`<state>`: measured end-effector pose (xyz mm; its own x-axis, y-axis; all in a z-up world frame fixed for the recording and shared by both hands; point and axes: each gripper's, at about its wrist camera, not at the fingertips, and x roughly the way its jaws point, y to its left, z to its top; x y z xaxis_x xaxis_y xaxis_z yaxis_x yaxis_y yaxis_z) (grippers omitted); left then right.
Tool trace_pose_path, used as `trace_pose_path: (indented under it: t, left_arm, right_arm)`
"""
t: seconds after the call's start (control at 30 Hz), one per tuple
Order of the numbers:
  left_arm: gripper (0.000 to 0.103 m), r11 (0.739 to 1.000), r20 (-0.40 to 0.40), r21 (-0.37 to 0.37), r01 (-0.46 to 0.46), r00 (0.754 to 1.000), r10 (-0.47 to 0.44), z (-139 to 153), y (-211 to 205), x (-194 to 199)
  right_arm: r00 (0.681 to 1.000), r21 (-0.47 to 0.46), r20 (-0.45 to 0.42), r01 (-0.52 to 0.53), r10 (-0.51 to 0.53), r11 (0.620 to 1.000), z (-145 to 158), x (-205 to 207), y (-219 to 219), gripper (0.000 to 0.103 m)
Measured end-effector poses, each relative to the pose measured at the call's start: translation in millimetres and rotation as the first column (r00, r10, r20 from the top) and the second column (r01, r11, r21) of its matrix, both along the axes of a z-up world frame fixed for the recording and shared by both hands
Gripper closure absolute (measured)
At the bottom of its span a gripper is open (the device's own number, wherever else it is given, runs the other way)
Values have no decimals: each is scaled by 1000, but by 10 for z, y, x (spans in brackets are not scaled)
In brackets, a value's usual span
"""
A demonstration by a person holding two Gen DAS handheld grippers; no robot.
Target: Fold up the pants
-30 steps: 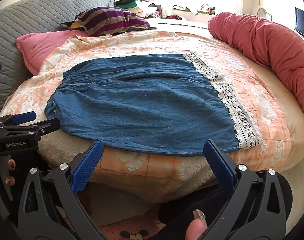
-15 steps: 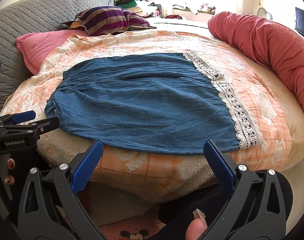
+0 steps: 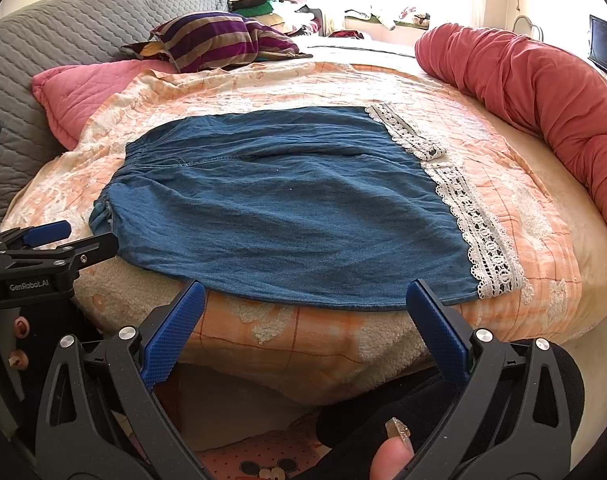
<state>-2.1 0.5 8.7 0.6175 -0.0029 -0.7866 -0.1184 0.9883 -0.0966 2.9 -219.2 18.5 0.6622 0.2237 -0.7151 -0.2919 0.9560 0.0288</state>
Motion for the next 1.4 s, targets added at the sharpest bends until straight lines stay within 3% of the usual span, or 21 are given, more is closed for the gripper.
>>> trace_pose_path:
  t: [0.43, 0.7, 1.07, 1.3, 1.4]
  left_arm:
    - [4, 1000, 7, -10, 2, 1000, -2, 33, 14, 78]
    - [4, 1000, -11, -17, -19, 1000, 19, 34, 218, 296]
    - [4, 988, -66, -14, -156, 986, 154, 112, 1003, 901]
    - [4, 965, -114, -38, -258, 961, 252, 28, 1597, 1515]
    - [4, 954, -126, -43, -295, 949, 288, -69, 1830, 1728]
  right_arm:
    - [1000, -6, 0, -6, 6, 1000, -10, 28, 5, 8]
    - [999, -21, 18, -39, 39, 999, 134, 264, 87, 8]
    - [976, 51, -86, -195, 199, 979, 295, 1204, 617, 8]
    - [952, 25, -113, -282, 283, 959, 236, 1855, 1149, 8]
    - [946, -48, -93, -315, 310, 948, 192, 2062, 1336, 8]
